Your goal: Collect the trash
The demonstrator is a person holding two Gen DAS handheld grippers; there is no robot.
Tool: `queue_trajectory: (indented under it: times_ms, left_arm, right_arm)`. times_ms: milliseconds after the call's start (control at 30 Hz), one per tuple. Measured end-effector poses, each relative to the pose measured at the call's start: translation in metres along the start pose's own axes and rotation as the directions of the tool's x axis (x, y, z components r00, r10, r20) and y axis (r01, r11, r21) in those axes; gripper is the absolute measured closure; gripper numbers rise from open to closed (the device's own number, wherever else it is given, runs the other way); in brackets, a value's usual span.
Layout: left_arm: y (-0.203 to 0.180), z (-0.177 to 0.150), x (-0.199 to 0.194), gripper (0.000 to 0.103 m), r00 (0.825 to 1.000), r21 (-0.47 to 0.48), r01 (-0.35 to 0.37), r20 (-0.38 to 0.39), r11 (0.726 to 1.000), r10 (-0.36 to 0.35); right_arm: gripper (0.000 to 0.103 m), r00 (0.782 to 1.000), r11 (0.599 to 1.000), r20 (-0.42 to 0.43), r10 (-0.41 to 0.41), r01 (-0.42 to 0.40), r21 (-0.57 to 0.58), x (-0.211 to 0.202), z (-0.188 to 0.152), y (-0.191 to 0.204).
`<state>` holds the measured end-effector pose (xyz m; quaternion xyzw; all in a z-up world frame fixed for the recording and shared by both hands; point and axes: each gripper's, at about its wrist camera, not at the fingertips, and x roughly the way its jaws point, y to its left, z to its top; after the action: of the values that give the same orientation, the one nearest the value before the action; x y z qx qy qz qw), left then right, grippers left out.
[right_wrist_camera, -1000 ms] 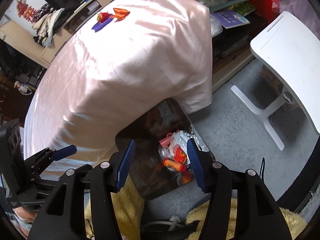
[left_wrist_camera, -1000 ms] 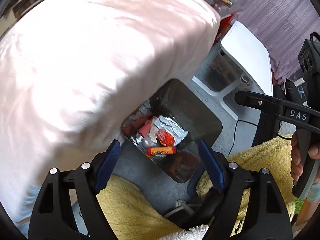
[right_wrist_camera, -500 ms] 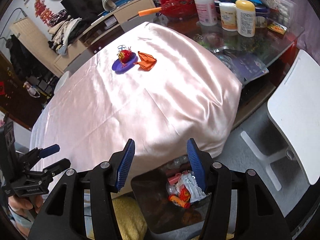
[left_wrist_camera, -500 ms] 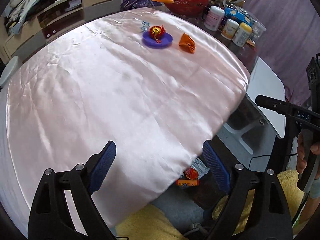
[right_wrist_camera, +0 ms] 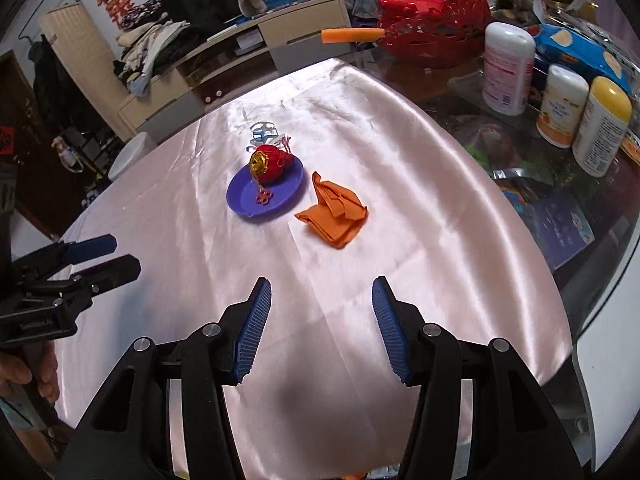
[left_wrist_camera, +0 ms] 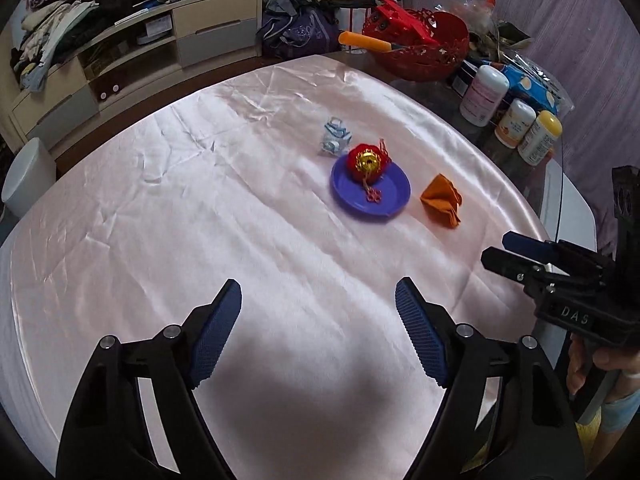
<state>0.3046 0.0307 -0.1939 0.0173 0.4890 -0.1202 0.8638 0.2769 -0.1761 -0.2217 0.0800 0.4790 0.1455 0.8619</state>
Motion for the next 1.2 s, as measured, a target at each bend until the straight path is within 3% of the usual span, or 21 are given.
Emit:
queue_trajectory:
  times_ms: [367, 600, 667, 800, 867, 933, 1033, 1200]
  left_arm:
    - [0.002, 0.08, 0.059, 0.028, 1.0, 0.013, 0.015, 0.021, 1.0, -0.015]
    - [-0.007, 0.118, 0.093, 0.034, 1.0, 0.04, 0.007, 0.021, 0.999, -0.008]
    - [-0.009, 0.123, 0.103, 0.041, 1.0, 0.049, 0.013, 0.011, 0.999, -0.014]
    - [-0.012, 0.128, 0.12, 0.06, 0.999, 0.06, 0.029, -0.019, 0.998, -0.028]
    - [-0.013, 0.129, 0.126, 0.081, 0.999, 0.059, 0.041, -0.036, 0.997, -0.039]
    - [-0.013, 0.126, 0.127, 0.09, 0.997, 0.058, 0.056, -0.048, 0.997, -0.054]
    - [-0.014, 0.122, 0.118, 0.097, 0.998, 0.056, 0.059, -0.043, 0.997, -0.056]
    - [-0.02, 0.111, 0.077, 0.097, 0.999, 0.071, 0.042, 0.0, 0.997, -0.042]
  right_arm:
    - [0.048, 0.998, 0.993, 0.03, -0.063, 0.065, -0.103, 0.044, 0.038, 0.008]
    - [0.051, 0.999, 0.995, 0.022, -0.043, 0.044, -0.089, 0.057, 0.042, 0.002]
    - [0.061, 0.998, 0.995, 0.033, -0.05, 0.053, -0.09, 0.057, 0.042, 0.001]
    - [0.064, 0.999, 0.997, 0.035, -0.026, 0.028, -0.071, 0.053, 0.04, -0.003]
    - [0.065, 0.999, 0.998, 0.035, -0.022, 0.025, -0.065, 0.052, 0.037, -0.004]
    - [0.065, 0.999, 0.998, 0.031, -0.02, 0.021, -0.057, 0.05, 0.036, -0.005]
    - [0.065, 0.999, 0.999, 0.029, -0.019, 0.021, -0.048, 0.045, 0.034, -0.006]
    - [0.065, 0.999, 0.999, 0.052, -0.011, 0.013, -0.04, 0.018, 0.029, -0.001]
